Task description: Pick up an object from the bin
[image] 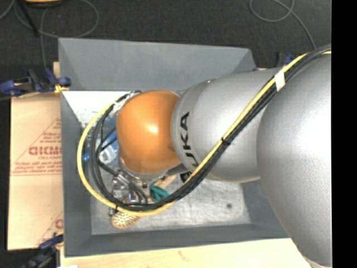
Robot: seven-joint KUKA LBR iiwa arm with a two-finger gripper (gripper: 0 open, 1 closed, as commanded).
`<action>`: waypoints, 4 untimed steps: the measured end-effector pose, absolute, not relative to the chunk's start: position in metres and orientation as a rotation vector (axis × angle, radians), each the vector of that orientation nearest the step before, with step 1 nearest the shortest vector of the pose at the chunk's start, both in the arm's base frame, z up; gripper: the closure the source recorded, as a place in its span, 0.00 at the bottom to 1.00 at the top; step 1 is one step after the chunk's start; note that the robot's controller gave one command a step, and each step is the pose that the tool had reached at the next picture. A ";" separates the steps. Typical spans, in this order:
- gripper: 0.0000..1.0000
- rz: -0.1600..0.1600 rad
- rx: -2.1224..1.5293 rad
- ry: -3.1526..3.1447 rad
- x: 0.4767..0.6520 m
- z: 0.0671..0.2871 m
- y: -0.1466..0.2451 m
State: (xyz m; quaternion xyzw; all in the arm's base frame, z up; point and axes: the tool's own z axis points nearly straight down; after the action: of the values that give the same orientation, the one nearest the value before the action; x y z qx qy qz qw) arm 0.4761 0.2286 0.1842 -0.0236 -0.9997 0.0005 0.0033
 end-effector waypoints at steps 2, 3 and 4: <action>0.00 -0.002 -0.412 -3.113 0.495 0.158 0.218; 0.00 -0.006 -0.289 -3.137 0.493 0.140 0.206; 0.00 0.002 0.221 -3.136 0.487 0.099 0.167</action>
Offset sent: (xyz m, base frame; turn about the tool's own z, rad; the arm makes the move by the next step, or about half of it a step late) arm 0.0000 0.0000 0.0000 0.0000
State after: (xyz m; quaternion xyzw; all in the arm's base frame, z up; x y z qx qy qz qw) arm 0.4870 0.1667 0.0995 0.0703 -0.9975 0.0005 -0.0009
